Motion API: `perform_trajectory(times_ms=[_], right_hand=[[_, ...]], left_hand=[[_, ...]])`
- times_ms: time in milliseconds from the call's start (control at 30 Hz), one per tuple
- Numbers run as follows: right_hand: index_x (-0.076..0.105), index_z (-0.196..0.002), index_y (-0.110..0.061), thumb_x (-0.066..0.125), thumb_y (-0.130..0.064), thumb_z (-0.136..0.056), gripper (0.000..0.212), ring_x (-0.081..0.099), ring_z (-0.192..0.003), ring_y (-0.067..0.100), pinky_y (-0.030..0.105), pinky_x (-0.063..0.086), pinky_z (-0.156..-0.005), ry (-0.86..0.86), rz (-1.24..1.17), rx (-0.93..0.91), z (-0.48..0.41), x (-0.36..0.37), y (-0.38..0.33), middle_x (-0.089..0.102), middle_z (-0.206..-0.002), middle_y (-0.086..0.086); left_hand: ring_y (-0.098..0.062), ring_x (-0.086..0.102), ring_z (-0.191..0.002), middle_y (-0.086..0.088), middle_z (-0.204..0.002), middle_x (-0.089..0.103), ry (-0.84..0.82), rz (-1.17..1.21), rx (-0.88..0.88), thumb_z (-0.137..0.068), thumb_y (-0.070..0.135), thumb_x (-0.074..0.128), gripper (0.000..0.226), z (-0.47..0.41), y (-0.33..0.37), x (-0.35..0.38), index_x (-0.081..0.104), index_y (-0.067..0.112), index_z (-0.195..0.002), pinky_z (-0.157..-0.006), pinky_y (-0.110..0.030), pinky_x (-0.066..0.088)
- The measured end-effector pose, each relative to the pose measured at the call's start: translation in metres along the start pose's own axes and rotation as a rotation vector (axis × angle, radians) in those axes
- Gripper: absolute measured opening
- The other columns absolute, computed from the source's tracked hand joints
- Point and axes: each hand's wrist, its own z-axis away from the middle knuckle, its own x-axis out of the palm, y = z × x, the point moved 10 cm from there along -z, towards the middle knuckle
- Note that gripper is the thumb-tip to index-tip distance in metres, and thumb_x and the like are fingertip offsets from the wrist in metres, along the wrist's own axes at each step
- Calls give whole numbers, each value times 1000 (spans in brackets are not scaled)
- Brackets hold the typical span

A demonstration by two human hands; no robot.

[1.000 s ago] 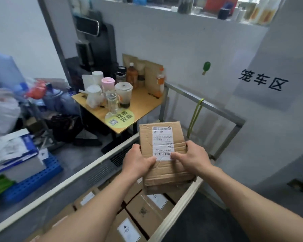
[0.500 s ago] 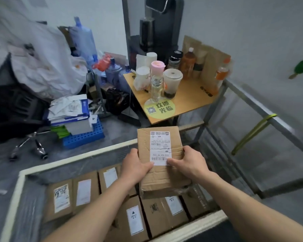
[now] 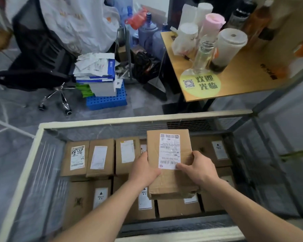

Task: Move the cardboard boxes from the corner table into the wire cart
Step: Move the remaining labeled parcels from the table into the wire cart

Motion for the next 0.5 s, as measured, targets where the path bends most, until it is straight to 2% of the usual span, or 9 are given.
perform_trajectory(times_ms=[100,233,300,433,500], right_hand=[[51,-109,-31,79,-61,-74,54,60,-86,6,28,55,-70,-40,21,8,-18,36,0,60,-98,-14],[48,-106,-31,78,-60,-76,51,55,-80,2,23,46,-61,-64,39,23,-46,72,3,56,-94,-16],[48,-106,-31,78,-59,-76,50,54,-79,1,21,42,-58,-63,48,29,-63,85,8,56,-94,-17],[49,-106,-29,78,-56,-78,49,58,-87,11,28,46,-66,-81,76,48,-100,115,16,60,-100,-10],[49,-106,-28,79,-55,-78,48,58,-85,11,27,45,-63,-92,81,58,-117,130,19,59,-97,-10]], left_hand=[[-10,63,-96,7,-114,65,-18,6,-30,-74,31,85,52,-19,-30,10,58,25,-119,-70,-18,52],[-16,63,-101,2,-117,60,-33,-51,-79,-74,36,84,59,-55,-62,22,57,24,-125,-85,-31,56],[-19,62,-104,-2,-122,57,-49,-78,-96,-76,35,83,64,-75,-75,33,53,21,-131,-87,-32,56],[-21,62,-110,-3,-131,53,-58,-84,-123,-80,33,82,74,-111,-97,53,43,20,-142,-90,-33,57],[-22,62,-110,-5,-131,52,-54,-107,-139,-81,30,81,77,-127,-107,61,39,18,-144,-89,-34,58]])
